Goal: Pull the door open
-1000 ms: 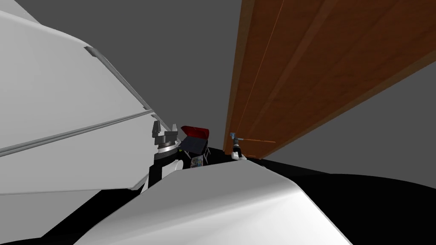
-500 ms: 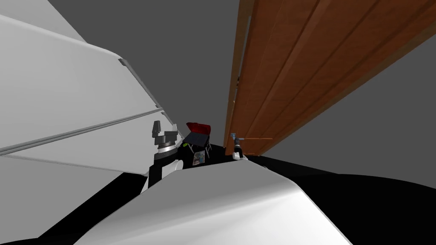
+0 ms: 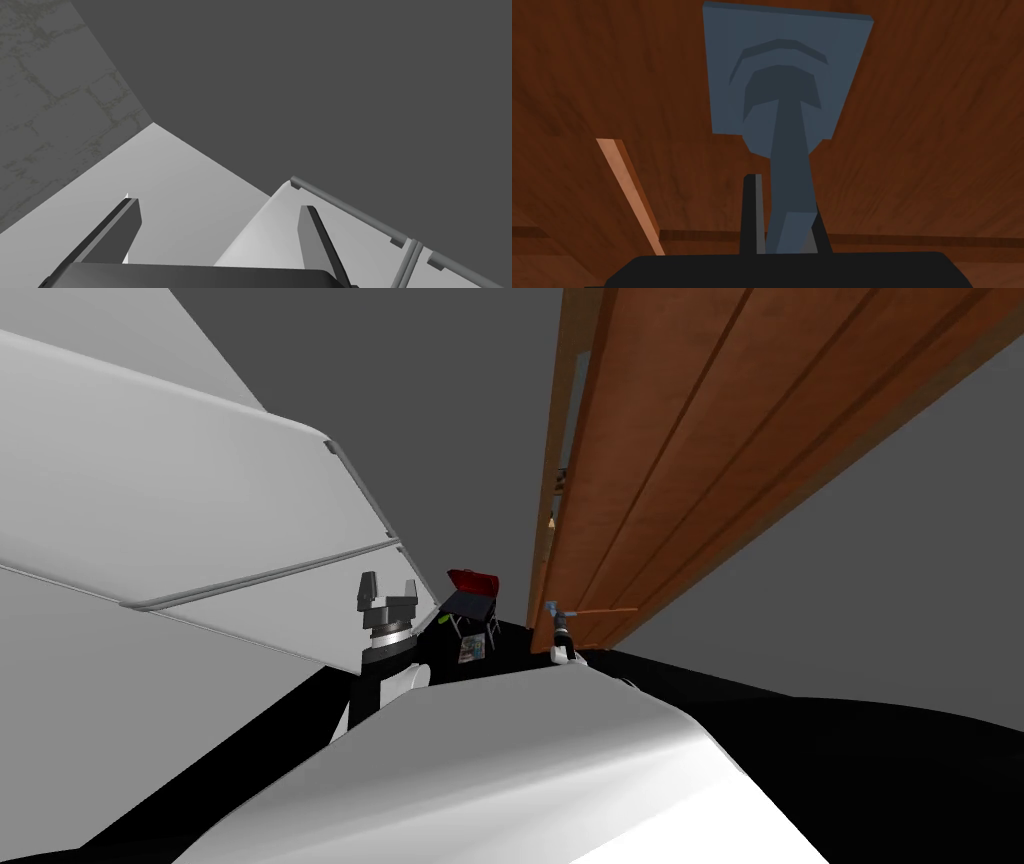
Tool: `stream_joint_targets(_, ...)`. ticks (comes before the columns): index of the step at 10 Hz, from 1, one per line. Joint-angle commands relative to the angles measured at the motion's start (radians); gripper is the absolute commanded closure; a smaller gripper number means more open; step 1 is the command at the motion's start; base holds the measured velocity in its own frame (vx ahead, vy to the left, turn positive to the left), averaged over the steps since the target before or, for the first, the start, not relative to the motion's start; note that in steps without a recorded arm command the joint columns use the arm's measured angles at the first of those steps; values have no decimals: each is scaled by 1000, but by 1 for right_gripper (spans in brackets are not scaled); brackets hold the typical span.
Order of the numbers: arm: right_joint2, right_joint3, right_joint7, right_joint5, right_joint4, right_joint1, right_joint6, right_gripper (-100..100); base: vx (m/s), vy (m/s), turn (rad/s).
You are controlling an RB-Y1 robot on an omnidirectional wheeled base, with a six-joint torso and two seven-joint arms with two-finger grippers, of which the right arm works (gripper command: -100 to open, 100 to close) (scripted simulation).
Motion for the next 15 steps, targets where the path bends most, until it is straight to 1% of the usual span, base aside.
stream_joint_targets(1, -3, 5, -3, 2, -1, 1, -1, 100, -165, 30, 71)
stream_joint_targets(4, -35, 6, -18, 1, 2, 11, -4, 100, -171, 1, 110)
stream_joint_targets(7, -82, 8, -53, -2, 8, 33, -10, 100, -175, -38, 205)
stream_joint_targets(8, -88, 9, -58, -3, 9, 36, -11, 100, -139, -32, 125)
stream_joint_targets(9, -104, 10, -76, -5, 10, 46, -14, 100, -124, -14, 200)
stream_joint_targets(12, -140, 13, -129, -11, 11, 72, -21, 100, -24, -3, 198)
stream_joint_targets(13, -140, 13, -129, -11, 11, 72, -21, 100, 46, -2, 38)
stream_joint_targets(14, -145, 14, -138, -12, 10, 77, -22, 100, 53, -2, 36)
stream_joint_targets(15, -158, 15, -165, -16, 8, 89, -26, 100, 116, -35, 171)
